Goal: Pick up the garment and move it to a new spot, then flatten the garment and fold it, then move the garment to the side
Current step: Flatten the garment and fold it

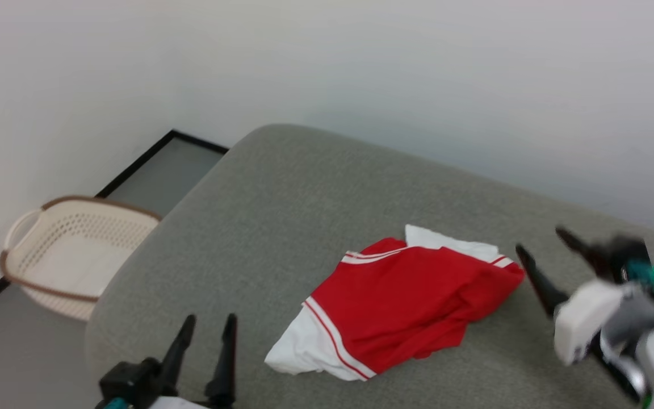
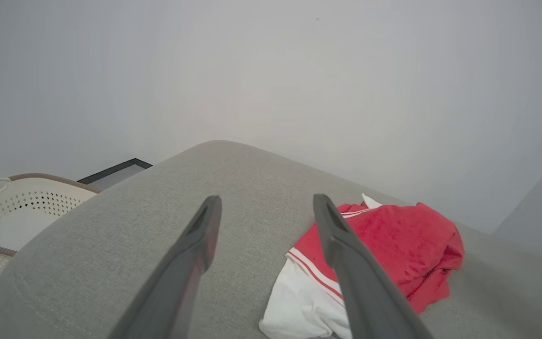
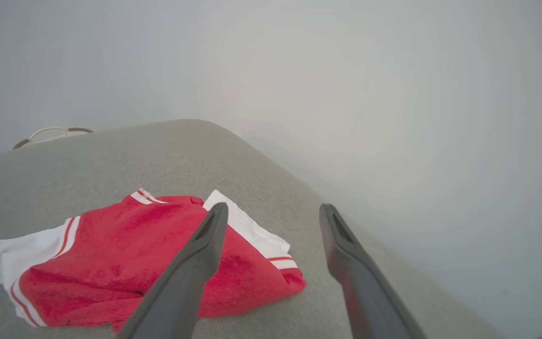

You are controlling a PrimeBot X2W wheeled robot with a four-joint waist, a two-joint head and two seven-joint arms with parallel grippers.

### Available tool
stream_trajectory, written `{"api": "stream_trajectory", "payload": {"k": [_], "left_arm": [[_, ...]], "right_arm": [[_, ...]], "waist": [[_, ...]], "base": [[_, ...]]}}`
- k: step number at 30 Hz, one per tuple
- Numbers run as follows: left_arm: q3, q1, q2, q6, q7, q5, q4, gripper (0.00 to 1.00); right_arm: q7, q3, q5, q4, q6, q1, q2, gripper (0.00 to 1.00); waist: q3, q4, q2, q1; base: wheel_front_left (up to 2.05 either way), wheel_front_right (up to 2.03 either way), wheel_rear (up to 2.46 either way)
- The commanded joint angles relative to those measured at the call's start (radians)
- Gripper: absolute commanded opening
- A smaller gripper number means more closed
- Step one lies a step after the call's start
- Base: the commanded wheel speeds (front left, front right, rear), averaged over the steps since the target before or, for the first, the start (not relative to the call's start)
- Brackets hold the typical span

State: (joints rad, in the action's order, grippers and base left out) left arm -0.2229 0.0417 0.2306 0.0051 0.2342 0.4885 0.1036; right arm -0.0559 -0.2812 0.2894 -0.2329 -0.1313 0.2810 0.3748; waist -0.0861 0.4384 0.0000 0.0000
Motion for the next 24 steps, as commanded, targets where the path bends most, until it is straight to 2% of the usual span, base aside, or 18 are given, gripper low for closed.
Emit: {"api": "stream_trajectory", "payload": {"k": [1, 8, 11, 17, 24], "left_arm": [[-0.007, -0.021, -0.010, -0.004, 0.006, -0.007, -0.007, 1.00], [-0.034, -0.056, -0.093, -0.019, 0.026, -0.013, -0.013, 1.00], [-0.032, -0.064, -0.120, -0.029, 0.030, -0.017, -0.012, 1.00], [-0.026, -0.072, -0.165, -0.046, 0.030, -0.035, -0.028, 1.00], [-0.059, -0.087, -0.180, -0.050, 0.030, -0.040, -0.033, 1.00]], "right_arm": [[-0.020, -0.030, 0.004, -0.008, 0.001, 0.043, 0.030, 1.00], [-0.243, -0.267, 0.209, -0.123, 0.001, 0.359, 0.167, 1.00], [-0.336, -0.391, 0.307, -0.168, 0.001, 0.472, 0.203, 1.00], [-0.514, -0.566, 0.479, -0.262, 0.001, 0.619, 0.234, 1.00], [-0.618, -0.665, 0.610, -0.361, 0.001, 0.714, 0.240, 1.00]], "waist": [[0.063, 0.050, 0.0000, 0.0000], [0.180, 0.083, 0.0000, 0.0000], [0.217, 0.092, 0.0000, 0.0000], [0.265, 0.100, 0.0000, 0.0000], [0.297, 0.105, 0.0000, 0.0000]], "base": [[0.00, 0.00, 0.00], [0.00, 0.00, 0.00], [0.00, 0.00, 0.00], [-0.11, -0.11, -0.11], [-0.11, -0.11, -0.11]]}}
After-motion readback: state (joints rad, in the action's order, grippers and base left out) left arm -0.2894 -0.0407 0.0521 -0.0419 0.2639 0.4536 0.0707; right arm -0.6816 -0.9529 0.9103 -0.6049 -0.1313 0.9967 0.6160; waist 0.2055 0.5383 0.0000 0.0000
